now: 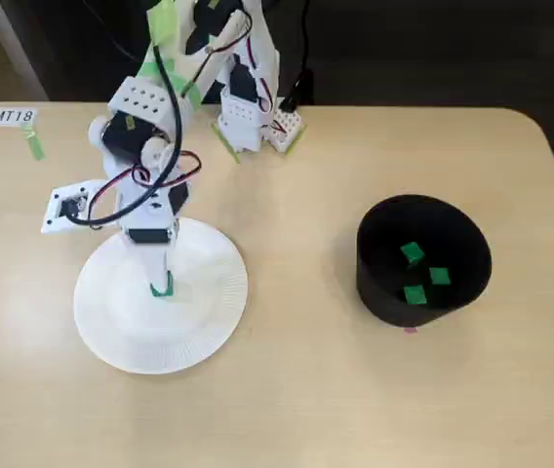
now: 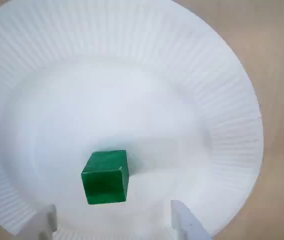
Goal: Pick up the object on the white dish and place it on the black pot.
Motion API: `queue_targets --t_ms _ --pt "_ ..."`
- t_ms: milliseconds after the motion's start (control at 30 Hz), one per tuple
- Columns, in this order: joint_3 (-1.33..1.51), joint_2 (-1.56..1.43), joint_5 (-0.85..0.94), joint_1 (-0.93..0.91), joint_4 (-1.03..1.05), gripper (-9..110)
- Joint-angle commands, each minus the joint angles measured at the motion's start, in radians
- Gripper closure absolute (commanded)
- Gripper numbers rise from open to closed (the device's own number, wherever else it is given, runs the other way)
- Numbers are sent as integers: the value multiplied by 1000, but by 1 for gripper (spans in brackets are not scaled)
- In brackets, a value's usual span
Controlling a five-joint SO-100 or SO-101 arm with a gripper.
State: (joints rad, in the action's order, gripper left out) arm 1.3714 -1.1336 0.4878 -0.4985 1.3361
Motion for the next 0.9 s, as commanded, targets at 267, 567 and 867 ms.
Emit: queue_targets --t_ms 267,567,867 --pt "-276 166 -5 -3 92 70" --pt "-310 242 -11 11 94 75" --pt "-445 334 -74 21 124 101"
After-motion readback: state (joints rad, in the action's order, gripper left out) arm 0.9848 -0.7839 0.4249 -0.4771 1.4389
